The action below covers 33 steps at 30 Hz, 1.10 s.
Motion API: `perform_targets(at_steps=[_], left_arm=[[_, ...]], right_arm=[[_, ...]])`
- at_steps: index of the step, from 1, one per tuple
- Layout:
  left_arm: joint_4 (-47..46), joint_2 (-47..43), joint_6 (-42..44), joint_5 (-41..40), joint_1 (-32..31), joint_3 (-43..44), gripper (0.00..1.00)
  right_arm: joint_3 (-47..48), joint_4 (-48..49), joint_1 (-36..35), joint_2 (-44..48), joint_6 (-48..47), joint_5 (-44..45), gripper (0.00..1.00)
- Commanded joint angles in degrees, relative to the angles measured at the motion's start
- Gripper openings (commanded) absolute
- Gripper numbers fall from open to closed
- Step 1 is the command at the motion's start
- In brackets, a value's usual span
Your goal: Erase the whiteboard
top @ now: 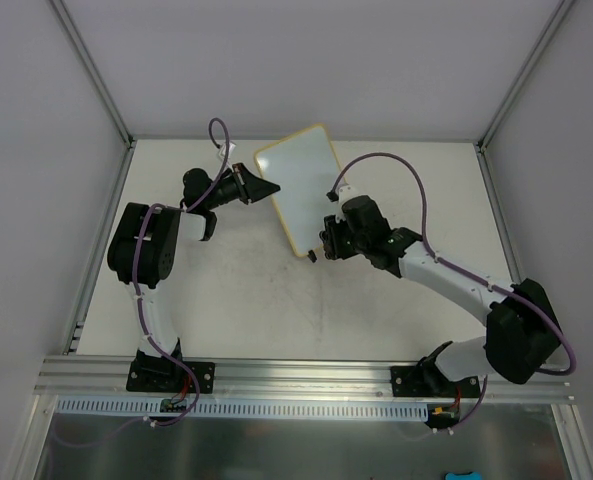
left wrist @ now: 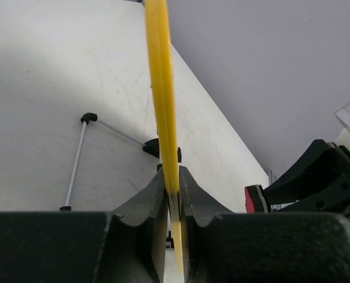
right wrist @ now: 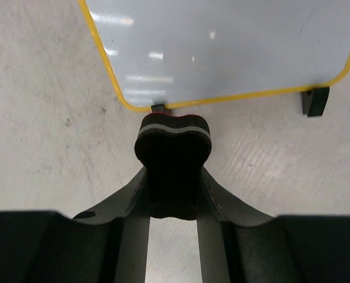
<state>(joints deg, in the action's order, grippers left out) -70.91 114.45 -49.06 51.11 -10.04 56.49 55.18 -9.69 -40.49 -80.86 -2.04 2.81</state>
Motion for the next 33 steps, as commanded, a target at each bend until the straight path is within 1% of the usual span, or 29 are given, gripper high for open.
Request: perform_targets(at_steps=[1, 5, 12, 14, 20, 23, 25, 29, 30, 33], left_arm=[[-7.66, 0.24, 0.45, 3.29, -0.06, 0.29, 0.12], [-7.83, 0.68, 0.37, 3.29, -0.06, 0.29, 0.15], [-8.01, 0.77, 0.28, 3.38, -0.06, 0.38, 0.16], [-7.92, 0.86, 0.28, 3.38, -0.06, 0.29, 0.19], [-7.84, 1.39, 0.63, 3.12, -0.06, 0.03, 0.34], [-7.84, 1.74, 0.63, 3.03, -0.07, 0.02, 0.38], [-7.92, 1.83, 0.63, 3.03, -0.06, -0.15, 0.42], [-7.84, 1.83, 0.81, 3.2, -0.06, -0.15, 0.45], [-7.66, 1.91, 1.07, 3.12, -0.06, -0.06, 0.45], [-7.05, 2.0, 1.59, 3.03, -0.06, -0.24, 0.46]], right_arm=[[-2.17, -4.63, 0.15, 4.03, 3.52, 1.15, 0.0], [-8.92, -5.33, 0.15, 8.17, 4.77, 1.93, 0.0], [-13.95, -8.75, 0.15, 12.83, 6.79, 2.2, 0.0], [-14.48, -9.55, 0.15, 13.18, 7.58, 1.67, 0.0], [-15.28, -12.63, 0.15, 12.31, 8.28, 2.64, 0.0], [-15.45, -13.16, 0.24, 11.34, 8.2, 2.64, 0.02], [-15.54, -13.16, 0.15, 10.81, 8.37, 2.9, 0.03], [-15.63, -13.07, 0.15, 8.62, 8.28, 2.73, 0.06], [-15.54, -13.07, 0.15, 8.09, 8.28, 2.55, 0.09], [-15.54, -12.9, 0.15, 6.08, 8.2, 2.29, 0.12]])
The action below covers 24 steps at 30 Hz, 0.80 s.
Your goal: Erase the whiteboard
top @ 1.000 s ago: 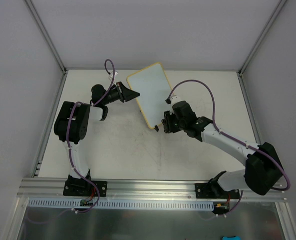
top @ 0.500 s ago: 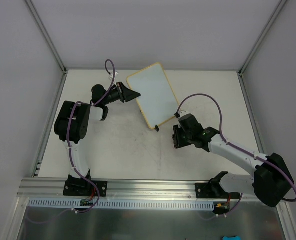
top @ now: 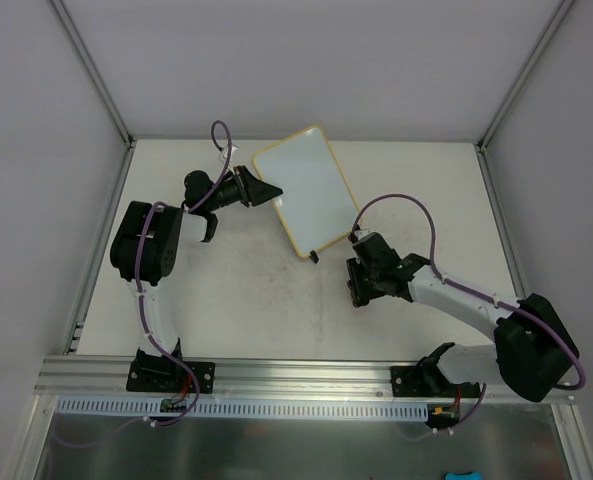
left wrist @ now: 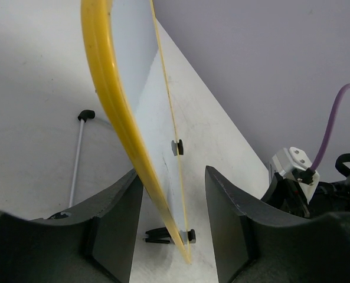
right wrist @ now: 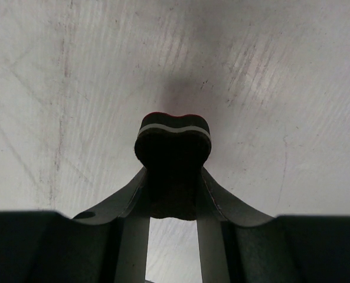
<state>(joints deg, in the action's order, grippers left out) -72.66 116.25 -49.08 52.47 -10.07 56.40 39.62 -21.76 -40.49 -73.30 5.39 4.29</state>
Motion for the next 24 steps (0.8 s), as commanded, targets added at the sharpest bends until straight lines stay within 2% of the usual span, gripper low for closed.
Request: perform_targets(at_steps=[1, 5, 7, 10, 12, 15, 18, 20, 21, 24], left_arm=[[-5.12, 0.21, 1.71, 1.59, -0.04, -0.24, 0.46], [-5.29, 0.21, 1.88, 1.41, 0.04, -0.68, 0.48], [-5.56, 0.03, 2.06, 1.32, 0.13, -1.03, 0.49], [-5.82, -0.14, 2.06, 1.32, 0.13, -1.29, 0.49], [-5.82, -0.14, 1.88, 1.32, 0.22, -1.29, 0.5], [-5.82, -0.49, 2.06, 1.41, 0.4, -1.56, 0.5], [-5.82, -0.93, 2.23, 1.32, 0.48, -1.91, 0.51], [-6.09, -1.2, 2.41, 1.32, 0.48, -2.26, 0.52], [-6.09, -1.37, 2.5, 1.23, 0.49, -2.44, 0.52], [-5.65, -2.25, 3.2, 0.36, 0.66, -3.49, 0.55]], right_arm=[[0.02, -0.92, 0.15, -1.93, 0.59, 0.98, 0.12], [0.02, -0.57, 0.15, -4.04, 0.59, 1.5, 0.14], [0.02, -0.22, 0.15, -4.57, 0.68, 1.68, 0.27], [-0.42, 0.49, 0.15, -4.57, 0.76, 1.59, 0.36], [-0.5, 0.84, 0.15, -4.49, 0.76, 1.68, 0.46], [-0.68, 0.93, 0.15, -4.4, 0.85, 1.86, 0.54], [-0.77, 1.02, 0.15, -4.14, 0.94, 1.86, 0.66], [-0.77, 0.93, 0.15, -4.05, 1.03, 1.86, 0.67], [-0.77, 0.93, 0.15, -3.87, 1.12, 1.94, 0.76], [-0.86, 0.93, 0.15, -3.0, 1.38, 2.56, 0.77]])
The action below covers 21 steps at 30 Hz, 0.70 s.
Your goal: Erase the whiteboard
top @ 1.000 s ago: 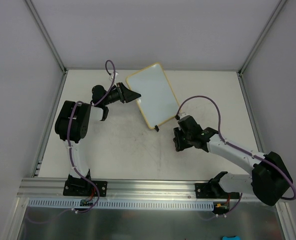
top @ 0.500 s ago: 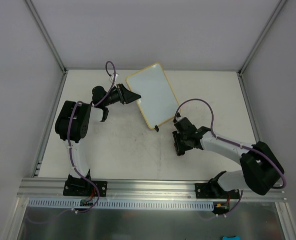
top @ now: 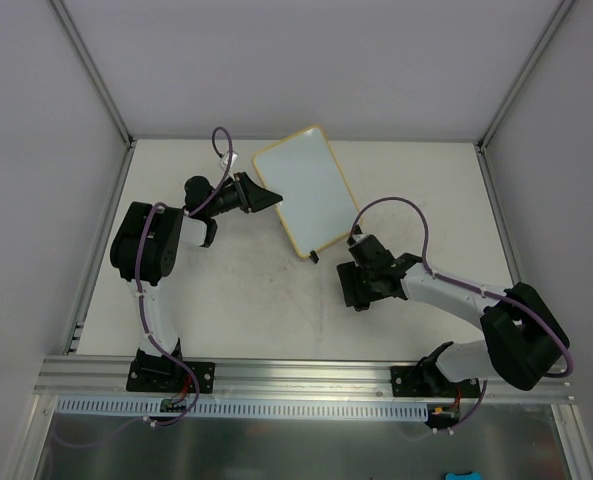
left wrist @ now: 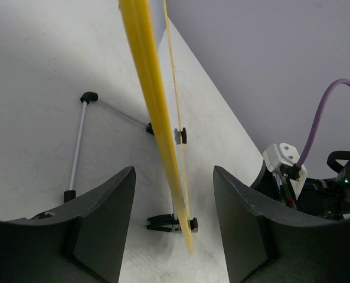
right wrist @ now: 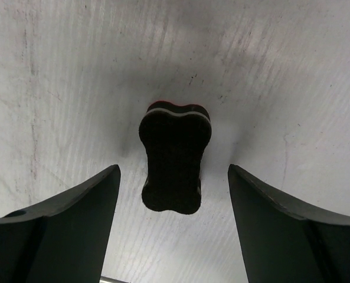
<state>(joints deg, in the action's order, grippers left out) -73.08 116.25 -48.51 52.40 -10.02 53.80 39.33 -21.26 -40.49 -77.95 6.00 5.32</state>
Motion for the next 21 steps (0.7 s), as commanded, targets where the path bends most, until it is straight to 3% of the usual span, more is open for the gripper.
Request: perform_targets(at_steps=[1, 7, 15, 19, 21], left_arm=[[-4.27, -2.69, 3.33, 0.25, 0.79, -1.33, 0.57], [-5.85, -4.88, 2.98, -0.11, 2.29, -4.48, 0.67], [-9.27, -9.72, 3.25, -0.28, 2.99, -11.25, 0.71], [-9.19, -15.5, 4.82, -1.16, 2.99, -17.39, 0.73], [-9.01, -17.97, 5.18, -2.12, 2.99, -20.3, 0.78]], right_arm=[[-0.75, 0.43, 0.15, 2.45, 0.77, 1.79, 0.77], [-1.01, 0.42, 0.32, 4.82, -0.11, 3.64, 0.78], [-1.71, 0.34, 0.5, 9.74, -0.64, 4.17, 0.79], [-2.76, 0.69, 0.41, 13.26, -0.73, 4.52, 0.79], [-3.73, 2.35, 0.5, 15.89, -1.34, 4.96, 0.8]])
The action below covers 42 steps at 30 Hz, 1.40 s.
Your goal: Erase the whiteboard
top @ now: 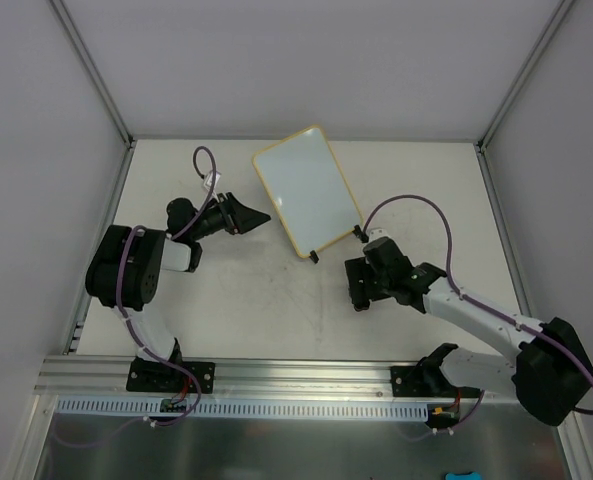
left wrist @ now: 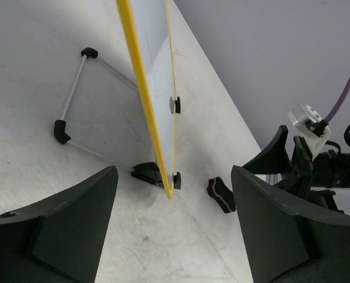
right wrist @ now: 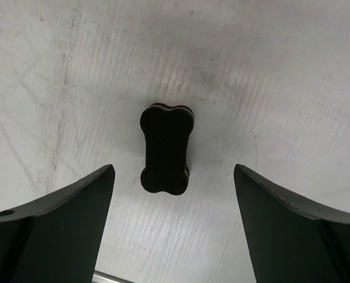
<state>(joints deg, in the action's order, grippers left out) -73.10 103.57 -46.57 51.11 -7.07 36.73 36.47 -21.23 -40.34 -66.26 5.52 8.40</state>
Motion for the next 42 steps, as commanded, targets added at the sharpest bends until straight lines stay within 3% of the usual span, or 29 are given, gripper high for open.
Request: perform_targets(at_steps=[1, 2, 3, 8, 11, 15, 18, 19, 23, 29, 42], left_arm=[[-10.29, -7.66, 3.24, -1.8, 0.04, -6.9, 0.82], [-11.44, -8.81, 3.24, -2.24, -0.05, -8.68, 0.94], [-11.89, -10.22, 3.32, -2.85, -0.05, -10.69, 0.99], [-5.57, -22.06, 6.22, -6.98, -0.05, -19.58, 0.99], [3.03, -31.01, 7.98, -10.84, -0.4, -23.63, 0.99], [18.39, -44.04, 11.58, -15.84, -0.75, -26.36, 0.99], [38.05, -54.85, 13.87, -23.38, -0.84, -24.88, 0.99], [49.26, -57.4, 15.09, -25.43, -0.84, -23.47, 0.99], [61.73, -69.17, 17.65, -28.88, -0.84, -22.93, 0.99], [67.38, -76.23, 18.96, -27.56, -0.75, -24.16, 0.99], [70.64, -77.55, 20.99, -26.5, -0.75, -24.51, 0.99]], right_arm=[[-1.92, 2.95, 0.26, 7.08, -0.95, 2.14, 0.88], [-2.19, 3.3, 0.26, 8.59, -1.04, 2.75, 0.93], [-2.54, 3.65, 0.35, 9.91, -1.47, 3.02, 0.99], [-3.16, 4.27, 0.43, 15.88, -3.06, 3.29, 0.99], [-4.3, 5.93, 0.52, 18.87, -2.97, 2.5, 0.99], [-7.9, 10.06, 0.52, 21.87, -2.18, 3.19, 0.99], [-9.31, 11.12, 0.52, 21.53, -2.09, 4.6, 0.99], [-10.27, 11.74, 0.61, 21.61, -2.09, 4.78, 0.99], [-14.14, 15.07, 0.61, 23.54, -2.18, 7.06, 0.99], [-17.92, 18.33, 0.52, 29.59, -2.62, 8.03, 0.99], [-20.12, 19.92, 0.52, 31.98, -2.53, 7.33, 0.99]])
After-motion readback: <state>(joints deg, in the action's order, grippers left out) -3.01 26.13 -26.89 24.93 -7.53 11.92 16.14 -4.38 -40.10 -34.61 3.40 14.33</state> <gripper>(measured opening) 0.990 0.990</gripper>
